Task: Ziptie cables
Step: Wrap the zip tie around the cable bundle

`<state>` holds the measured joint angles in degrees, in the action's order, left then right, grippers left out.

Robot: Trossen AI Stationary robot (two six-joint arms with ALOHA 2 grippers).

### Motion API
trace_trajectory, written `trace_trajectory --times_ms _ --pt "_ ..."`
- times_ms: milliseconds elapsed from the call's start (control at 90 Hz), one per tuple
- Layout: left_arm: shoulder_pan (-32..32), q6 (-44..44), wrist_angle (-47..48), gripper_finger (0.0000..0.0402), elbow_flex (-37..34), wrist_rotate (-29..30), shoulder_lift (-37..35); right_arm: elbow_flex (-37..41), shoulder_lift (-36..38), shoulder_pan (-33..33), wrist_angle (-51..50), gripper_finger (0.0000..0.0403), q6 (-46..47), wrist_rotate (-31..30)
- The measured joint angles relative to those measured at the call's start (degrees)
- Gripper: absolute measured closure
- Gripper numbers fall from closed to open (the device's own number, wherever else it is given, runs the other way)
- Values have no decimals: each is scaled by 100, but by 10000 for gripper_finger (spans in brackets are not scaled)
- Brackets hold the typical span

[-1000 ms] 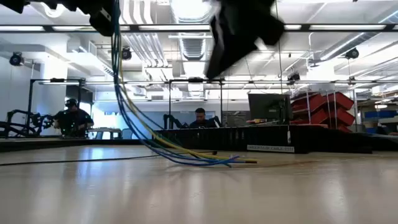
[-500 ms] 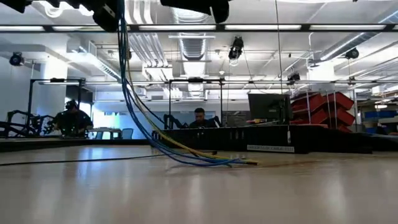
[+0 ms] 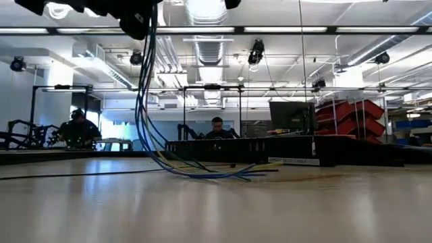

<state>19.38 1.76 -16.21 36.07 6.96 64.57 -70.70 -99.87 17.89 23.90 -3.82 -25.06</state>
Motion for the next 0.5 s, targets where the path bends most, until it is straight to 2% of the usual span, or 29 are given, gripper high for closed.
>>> trace_trajectory --times_ms 111,256,500 --pt "0 -115 41 394 112 0 130 -3 -37 -11 -6 239 79 35" --pt "-28 -133 74 394 250 -24 318 -20 -83 -27 11 245 86 629" --pt "-37 -190 126 394 378 7 475 -17 -203 -33 0 263 95 710"
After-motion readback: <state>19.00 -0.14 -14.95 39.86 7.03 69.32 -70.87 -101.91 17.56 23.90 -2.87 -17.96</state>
